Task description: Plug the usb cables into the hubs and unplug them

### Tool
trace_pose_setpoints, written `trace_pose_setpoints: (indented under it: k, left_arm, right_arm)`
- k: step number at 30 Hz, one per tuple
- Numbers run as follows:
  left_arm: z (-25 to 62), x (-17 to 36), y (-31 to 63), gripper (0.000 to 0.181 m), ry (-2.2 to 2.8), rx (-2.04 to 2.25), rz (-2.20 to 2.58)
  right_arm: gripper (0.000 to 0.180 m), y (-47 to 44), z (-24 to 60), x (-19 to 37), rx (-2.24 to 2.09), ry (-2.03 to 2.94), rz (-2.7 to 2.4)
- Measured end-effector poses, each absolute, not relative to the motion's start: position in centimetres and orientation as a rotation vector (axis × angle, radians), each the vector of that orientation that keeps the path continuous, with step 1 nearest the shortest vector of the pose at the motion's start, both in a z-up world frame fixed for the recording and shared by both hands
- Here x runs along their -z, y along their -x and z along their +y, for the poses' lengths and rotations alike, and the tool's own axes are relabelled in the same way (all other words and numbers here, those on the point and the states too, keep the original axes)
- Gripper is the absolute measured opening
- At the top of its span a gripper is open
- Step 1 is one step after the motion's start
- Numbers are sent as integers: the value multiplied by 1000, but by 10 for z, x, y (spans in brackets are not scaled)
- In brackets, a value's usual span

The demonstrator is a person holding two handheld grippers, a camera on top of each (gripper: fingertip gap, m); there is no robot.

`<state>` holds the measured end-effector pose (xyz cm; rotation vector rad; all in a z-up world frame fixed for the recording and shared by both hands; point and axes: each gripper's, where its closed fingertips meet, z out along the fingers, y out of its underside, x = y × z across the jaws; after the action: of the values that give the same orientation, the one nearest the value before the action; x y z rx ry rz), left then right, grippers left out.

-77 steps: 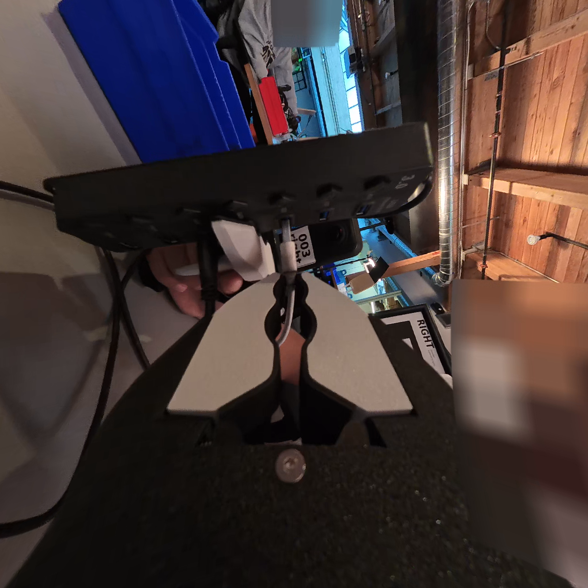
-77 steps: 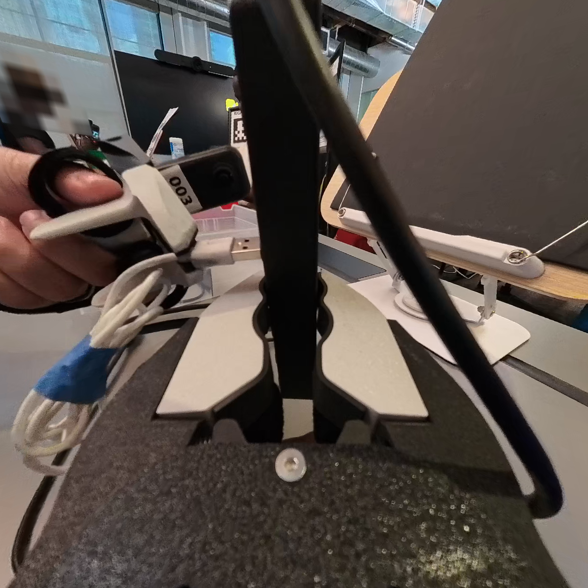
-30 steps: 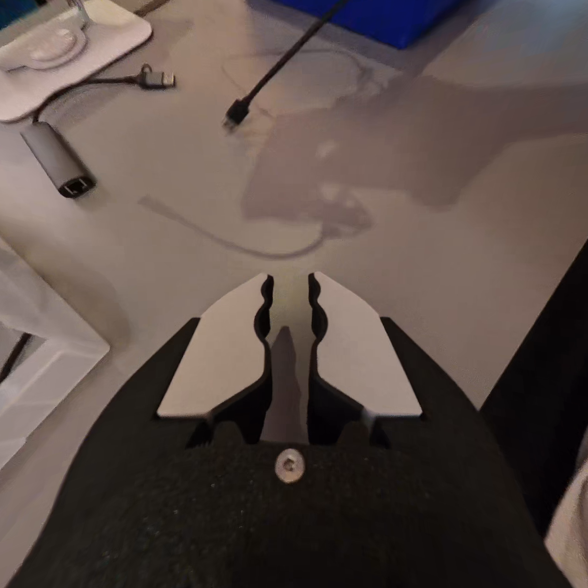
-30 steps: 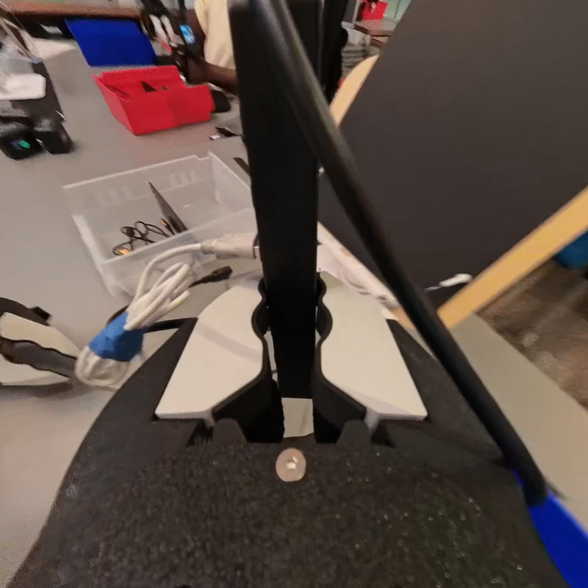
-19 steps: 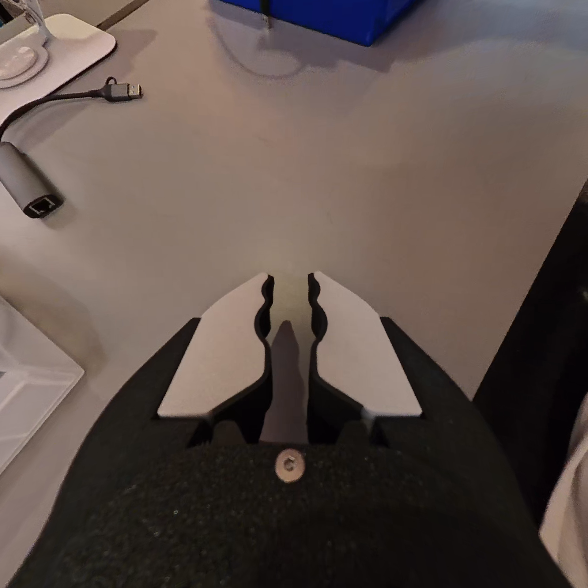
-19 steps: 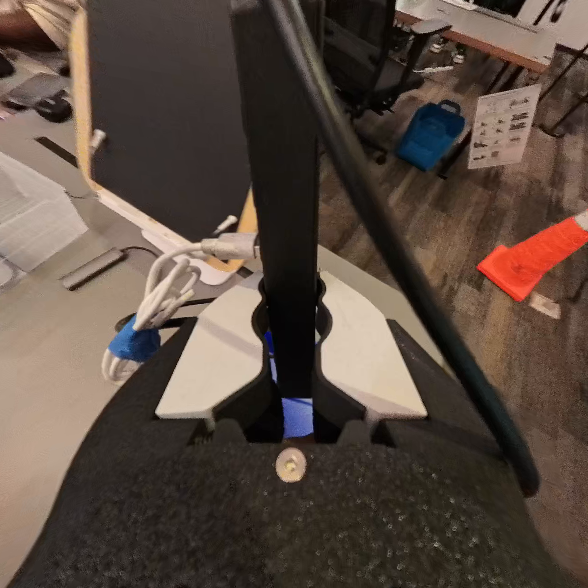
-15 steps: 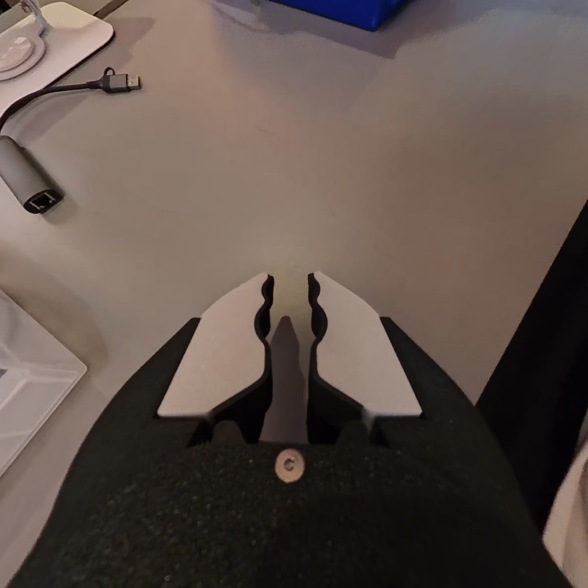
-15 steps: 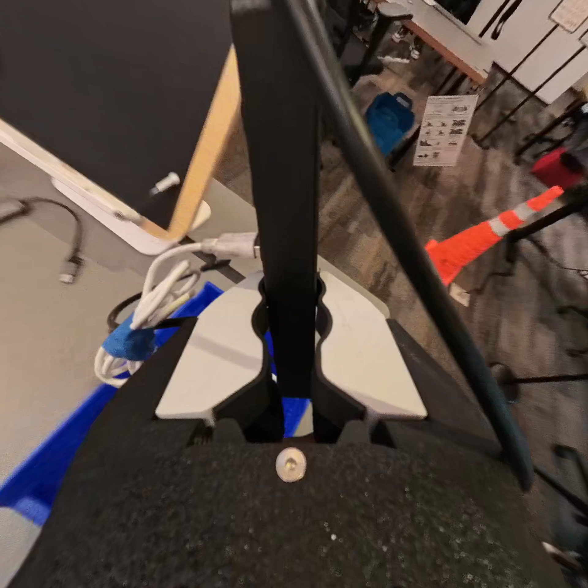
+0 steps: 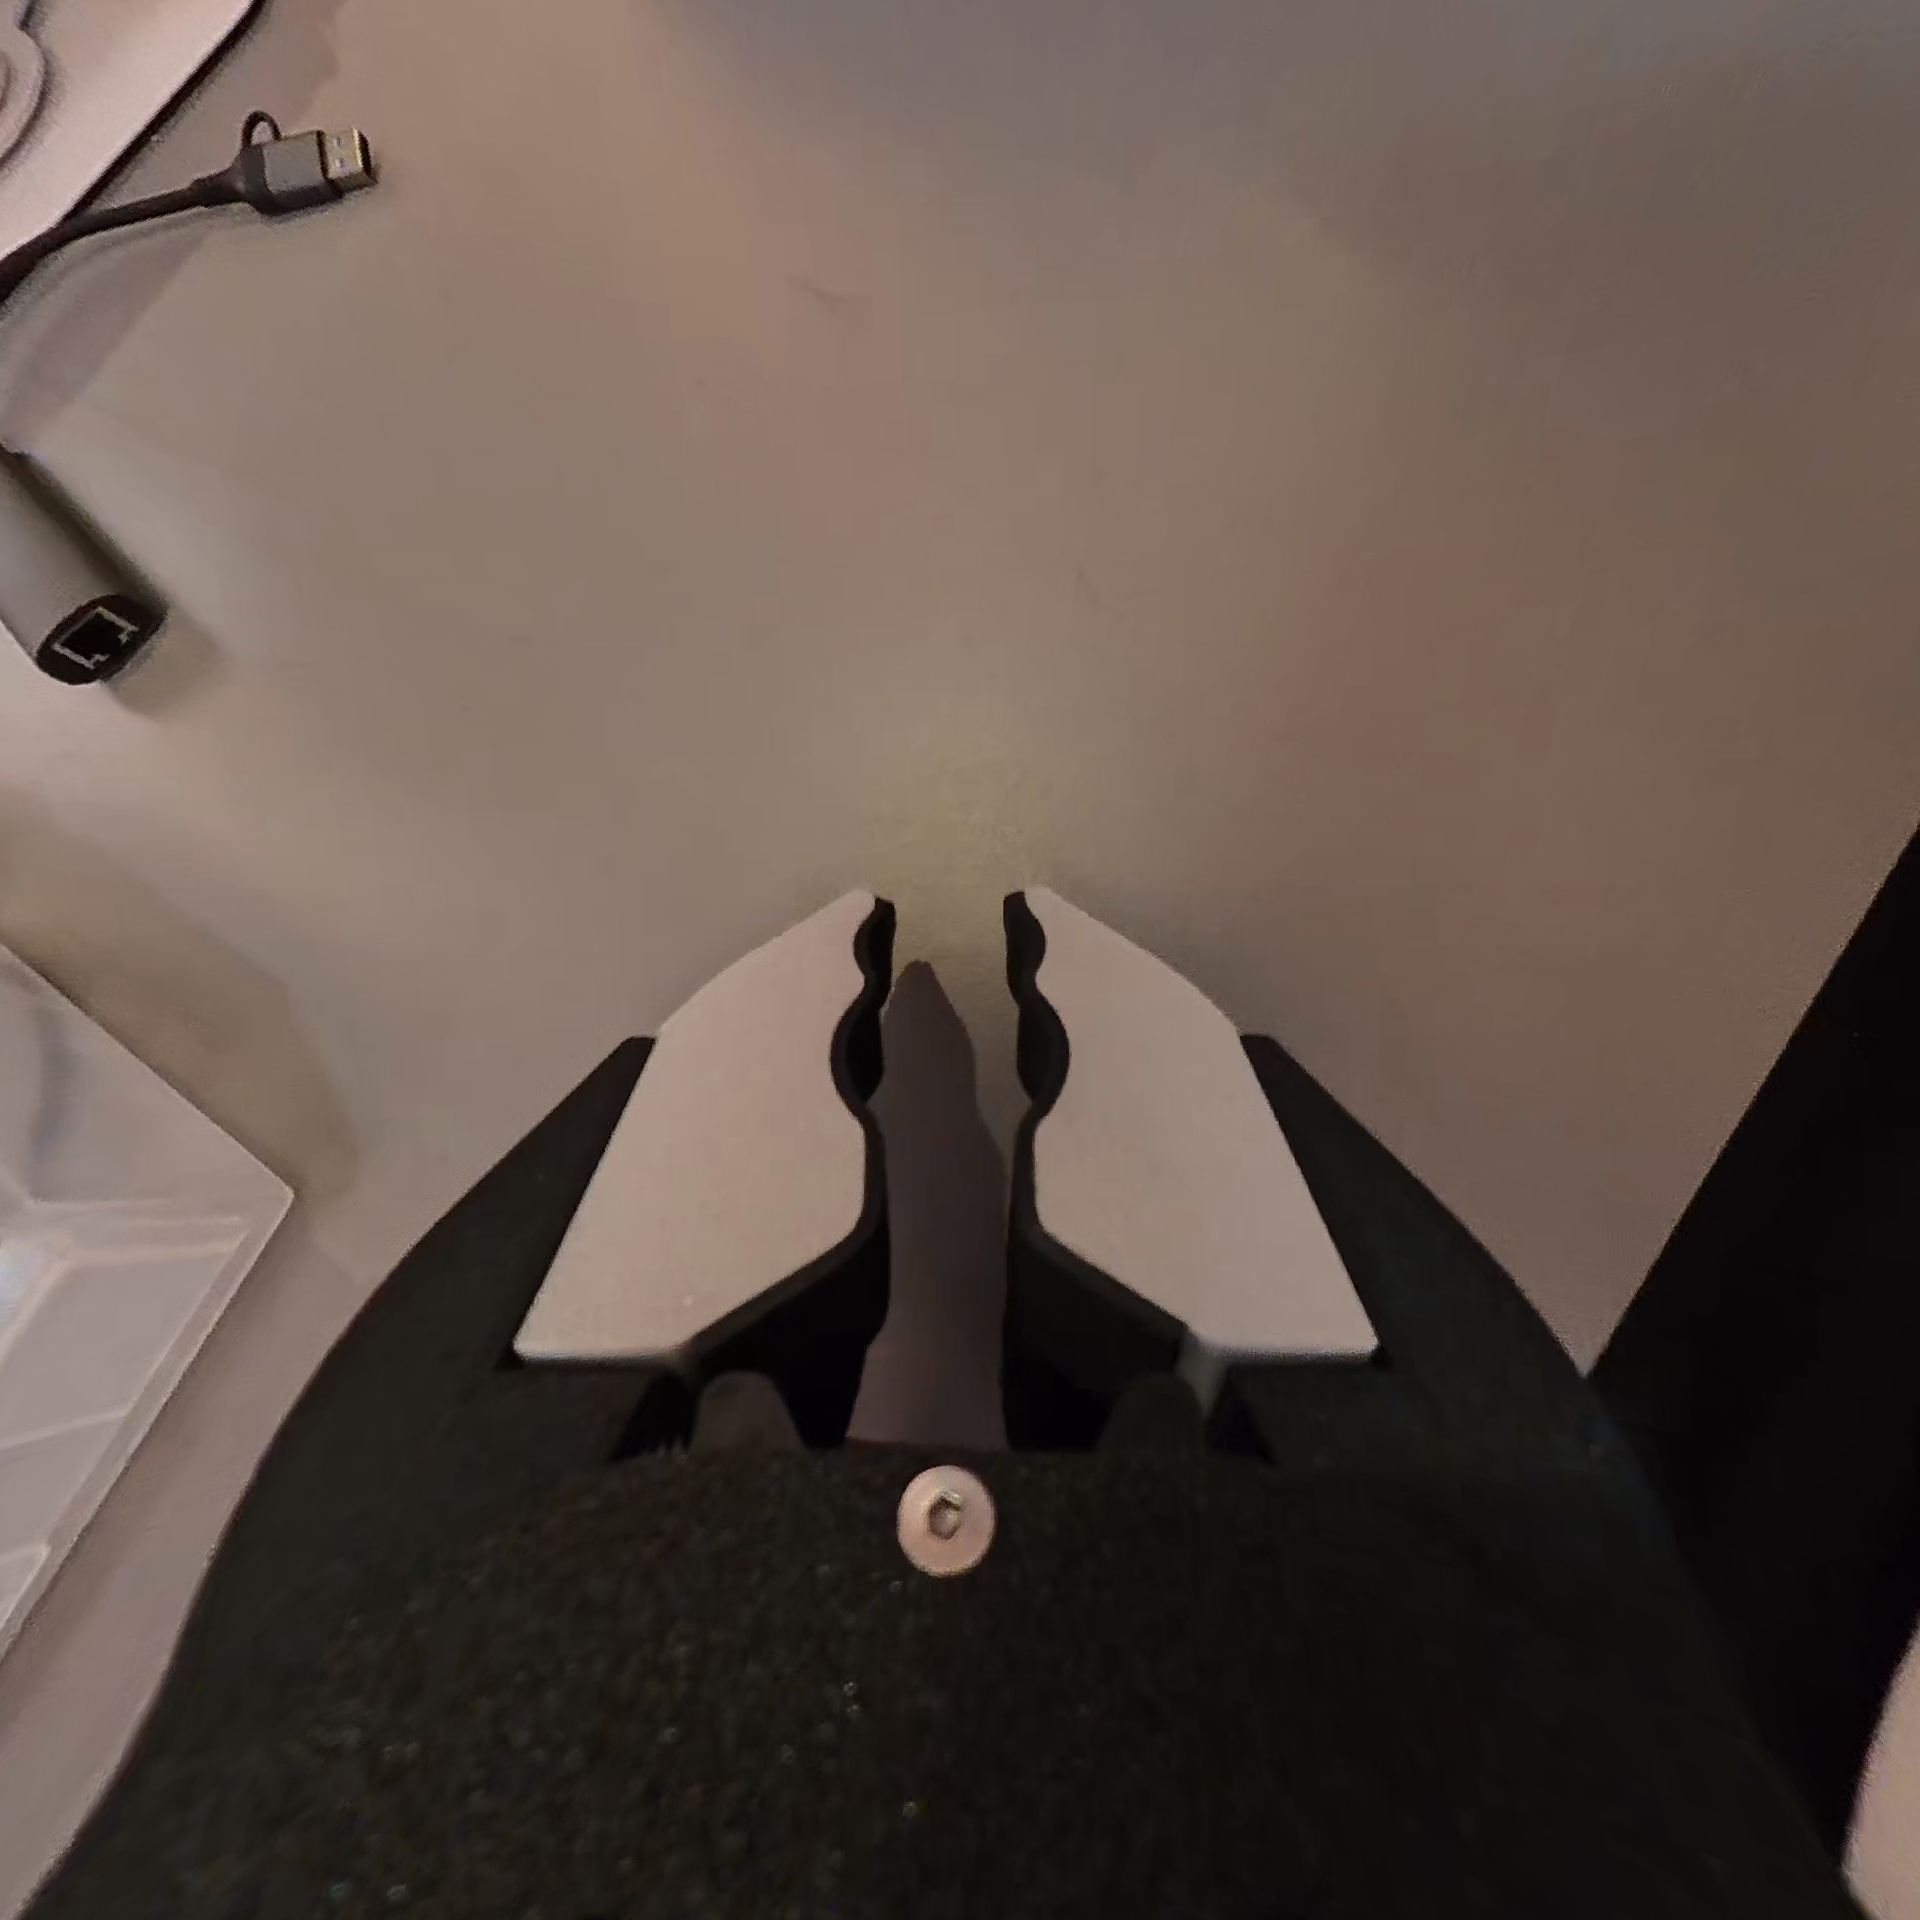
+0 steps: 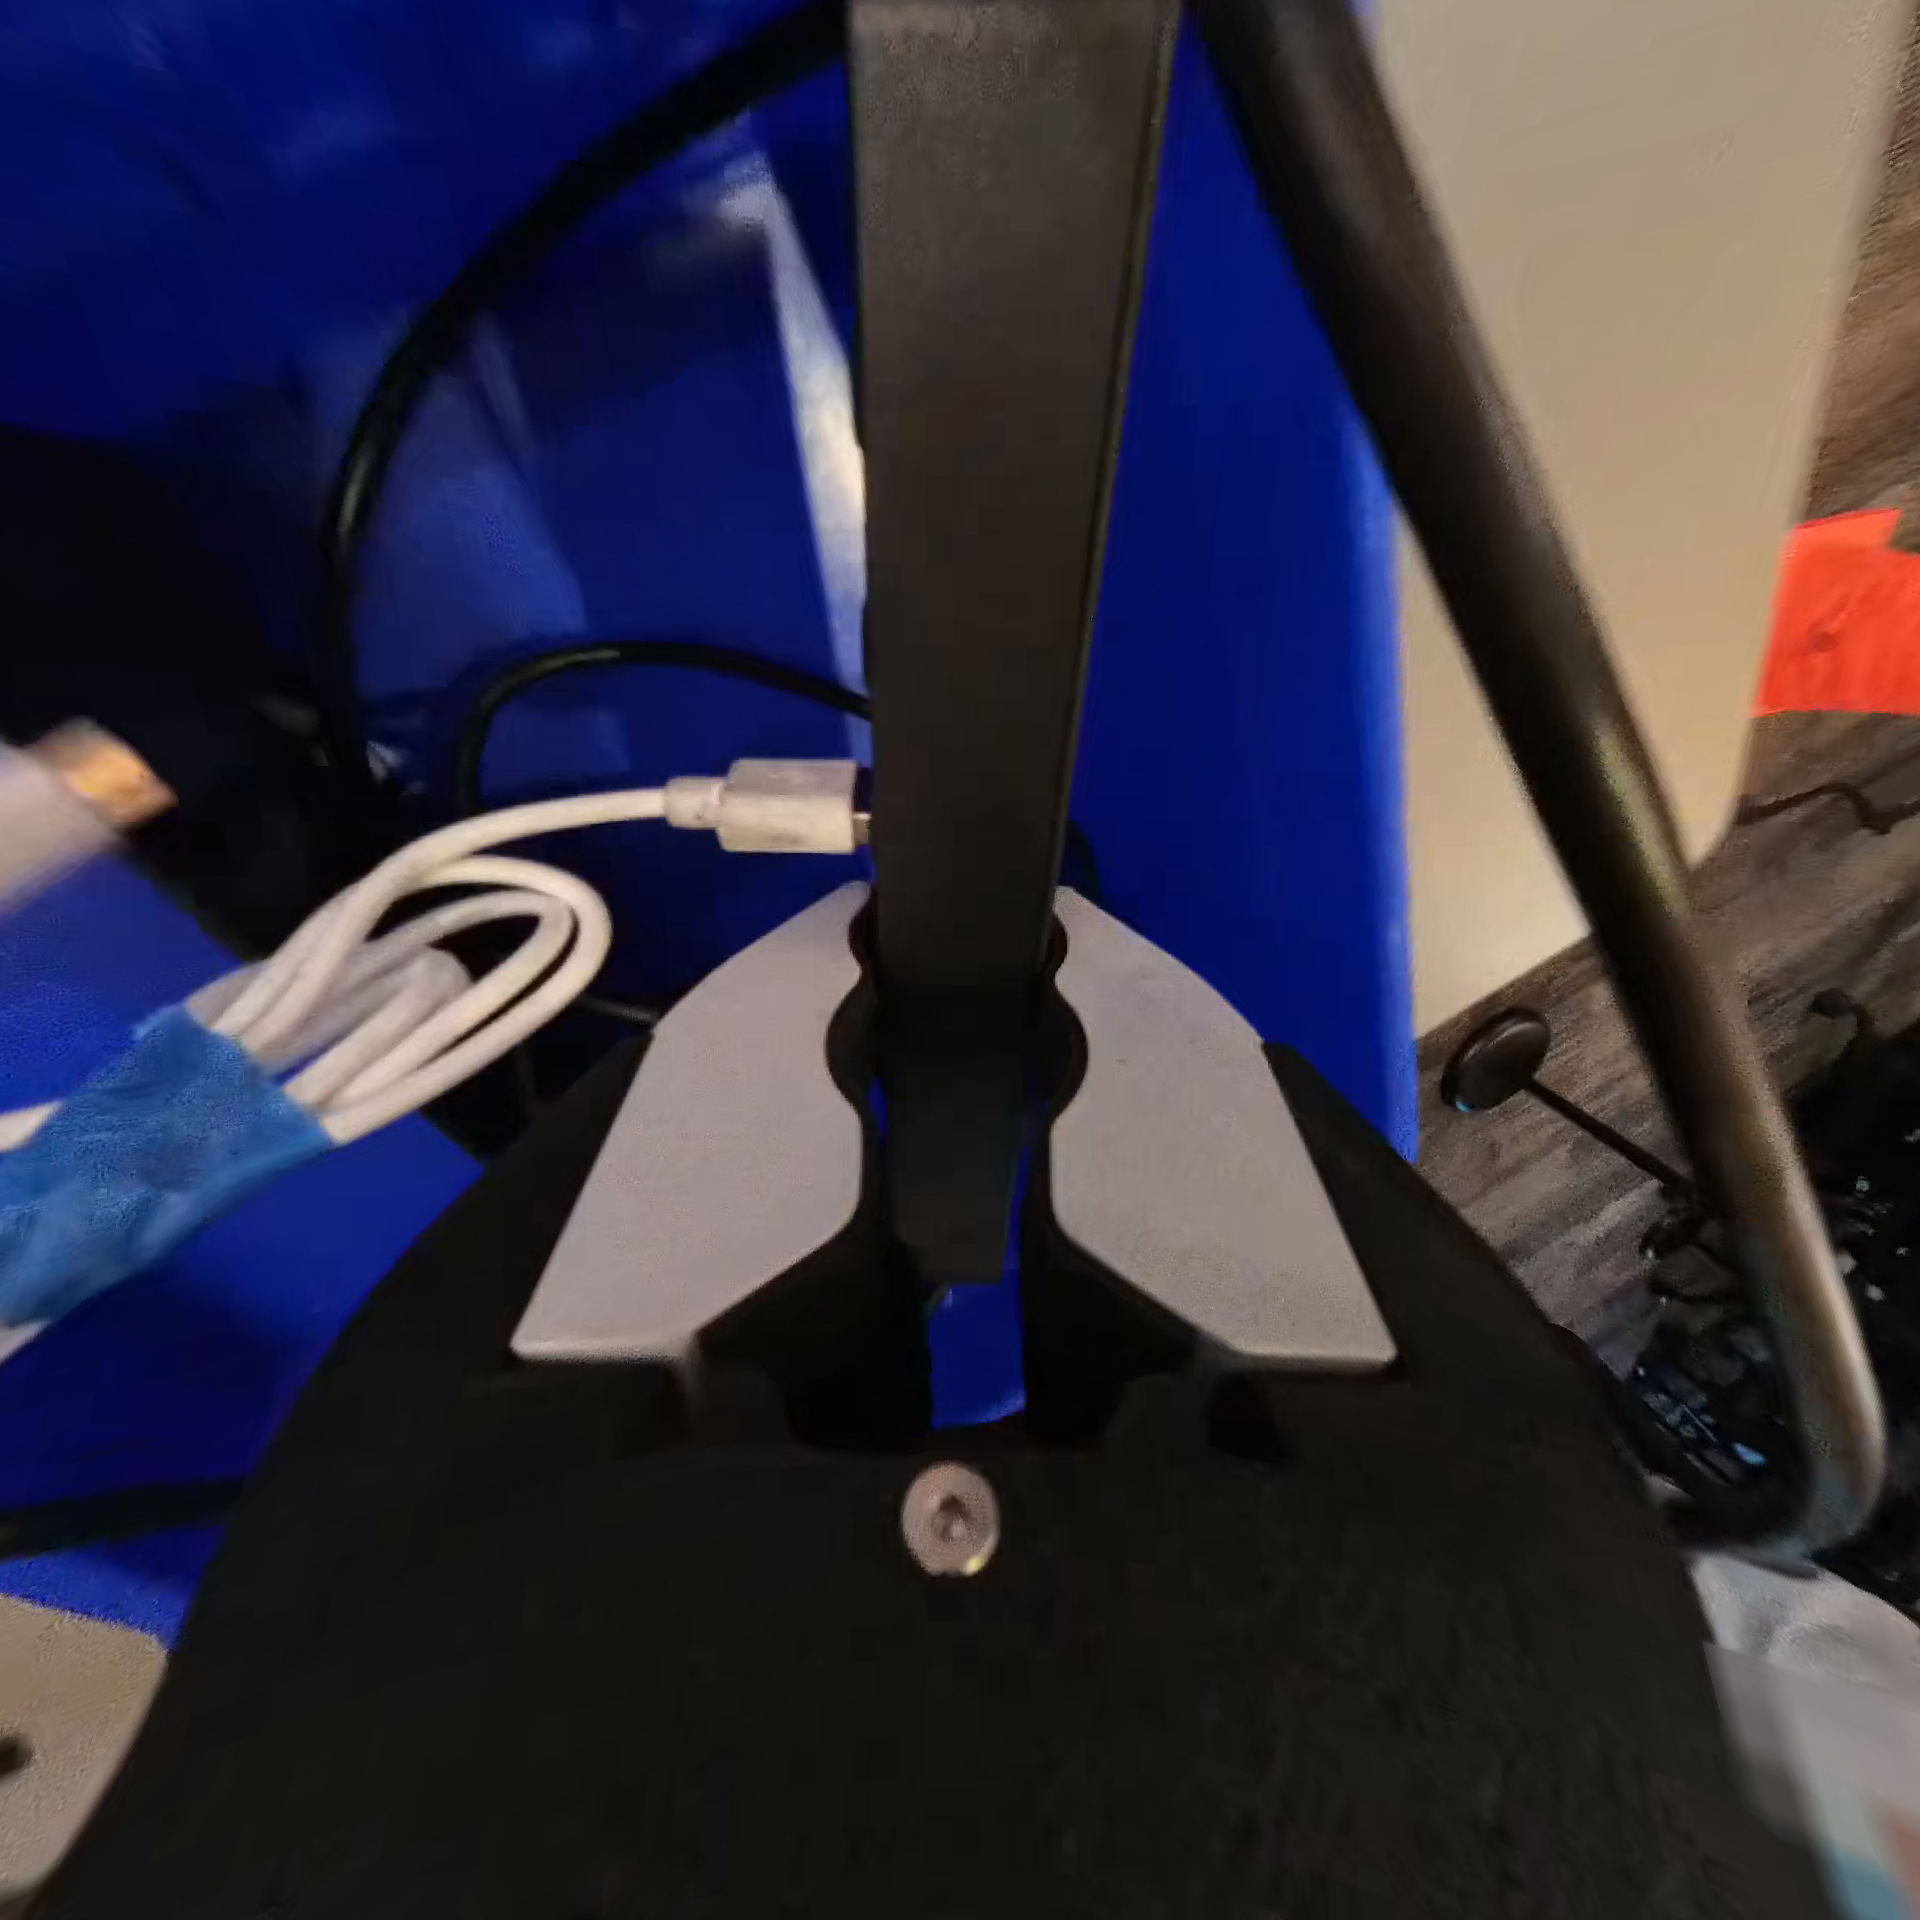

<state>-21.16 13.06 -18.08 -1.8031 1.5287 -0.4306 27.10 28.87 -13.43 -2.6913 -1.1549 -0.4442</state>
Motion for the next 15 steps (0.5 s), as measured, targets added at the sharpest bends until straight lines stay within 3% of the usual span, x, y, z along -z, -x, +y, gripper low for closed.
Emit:
trace_pose_setpoints:
  k: [9, 15]
  left_arm:
    - [129, 185, 213, 20, 1835, 480, 1534]
    - [132, 185, 217, 20, 1881, 529, 1493]
  right_arm:
    - [27, -275, 289, 182, 388, 2866, -1317]
    - [31, -256, 292, 141, 134, 2756, -1228]
